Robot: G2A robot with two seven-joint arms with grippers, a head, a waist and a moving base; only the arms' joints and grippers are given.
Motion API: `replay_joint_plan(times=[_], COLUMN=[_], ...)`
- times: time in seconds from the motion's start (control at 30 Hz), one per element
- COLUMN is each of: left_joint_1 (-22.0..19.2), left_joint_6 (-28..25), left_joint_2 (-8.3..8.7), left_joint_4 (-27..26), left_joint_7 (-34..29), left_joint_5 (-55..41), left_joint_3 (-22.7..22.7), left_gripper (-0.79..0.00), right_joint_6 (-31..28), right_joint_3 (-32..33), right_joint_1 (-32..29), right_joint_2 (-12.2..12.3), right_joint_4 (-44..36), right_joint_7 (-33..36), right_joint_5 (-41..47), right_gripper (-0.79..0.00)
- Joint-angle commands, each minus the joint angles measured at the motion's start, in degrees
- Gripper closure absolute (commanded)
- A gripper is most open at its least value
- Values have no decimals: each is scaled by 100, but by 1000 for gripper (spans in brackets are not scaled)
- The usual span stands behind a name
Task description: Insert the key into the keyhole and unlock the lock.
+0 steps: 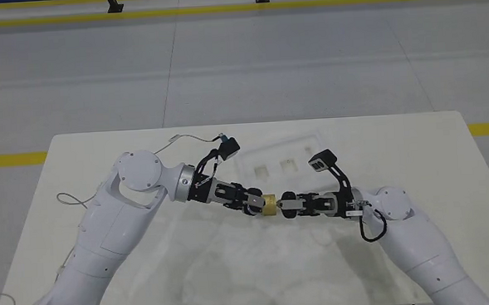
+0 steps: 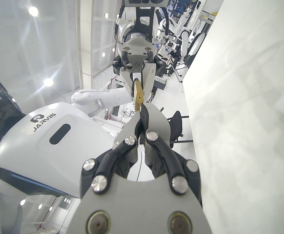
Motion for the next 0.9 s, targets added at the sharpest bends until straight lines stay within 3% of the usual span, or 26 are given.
replay_joint_plan(times=[0.0, 0.17, 0.27, 0.43, 0.6, 0.73, 0.87], left_joint_1=[0, 0, 0, 0, 0, 0, 0], left_joint_6=[0, 0, 0, 0, 0, 0, 0], left_joint_2=[0, 0, 0, 0, 0, 0, 0], left_joint_4=[0, 0, 0, 0, 0, 0, 0], left_joint_7=[0, 0, 0, 0, 0, 0, 0], left_joint_5=[0, 0, 0, 0, 0, 0, 0], left_joint_3=[0, 0, 0, 0, 0, 0, 0], left_gripper=[0, 0, 0, 0, 0, 0, 0], right_joint_6=[-6, 11, 10, 8, 19, 45, 140], right_joint_3=[-2, -3, 6, 10, 2, -22, -42], right_joint_1=[3, 23, 34, 42, 45, 56, 68], right_joint_2=[-2, -7, -9, -13, -19, -25, -29], right_joint_4=[7, 38, 48, 59, 75, 99, 115], right_joint_7=[10, -9, -15, -19, -24, -15, -5], right_joint_5=[15, 18, 34, 38, 39, 29, 26], right_gripper=[0, -40, -179, -240, -175, 0, 0])
